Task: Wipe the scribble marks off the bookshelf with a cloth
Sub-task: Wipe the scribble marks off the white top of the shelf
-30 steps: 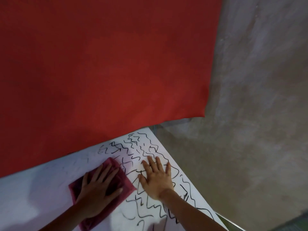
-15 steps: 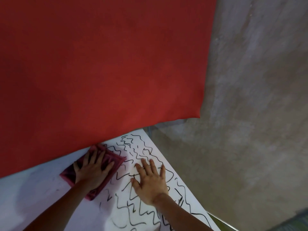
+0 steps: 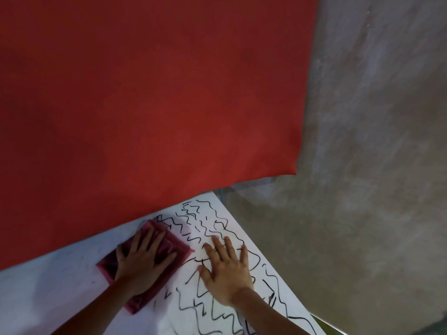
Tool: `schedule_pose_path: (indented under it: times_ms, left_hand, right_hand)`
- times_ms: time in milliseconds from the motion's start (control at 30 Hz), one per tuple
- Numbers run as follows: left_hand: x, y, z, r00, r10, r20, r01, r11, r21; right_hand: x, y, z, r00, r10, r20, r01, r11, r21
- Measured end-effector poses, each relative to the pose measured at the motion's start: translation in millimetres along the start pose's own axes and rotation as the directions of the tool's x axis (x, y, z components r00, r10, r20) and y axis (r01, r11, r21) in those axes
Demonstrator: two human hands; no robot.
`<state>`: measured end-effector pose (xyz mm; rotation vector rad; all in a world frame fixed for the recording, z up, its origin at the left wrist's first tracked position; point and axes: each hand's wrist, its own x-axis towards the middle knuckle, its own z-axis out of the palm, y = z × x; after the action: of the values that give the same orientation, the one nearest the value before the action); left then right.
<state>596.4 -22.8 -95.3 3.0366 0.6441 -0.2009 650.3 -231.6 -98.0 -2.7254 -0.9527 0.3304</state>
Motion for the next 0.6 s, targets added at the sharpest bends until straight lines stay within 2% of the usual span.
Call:
schedule_pose_path:
  times_ms: [167,333,500,600]
  left_hand:
    - [38,-4,-2,0.998,-0.061,-0.023,0.060,0.997,-0.052]
    - [49,-2,-3,0.996,-0.087,-0.023,0.086,0.996,-0.033]
    - [20,3,3,0.996,-0.091,-0.006,0.090,0.993,-0.081]
    - [-19,6,8,1.000,-0.021,-0.002,0.021,0.998,-0.060]
  right_hand:
    - [3,2,3,1.000,0.009,-0.016,-0.009,1.000,0.005]
    - [3,3,3,1.000,0.006,-0.014,-0.007,1.000,-0.014]
    - [1,3,3,1.000,0.024,-0.006,-0.024,0.999,-0.040]
    - [0,2,1,1.000,0.023,-0.017,-0.024,0.998,-0.060]
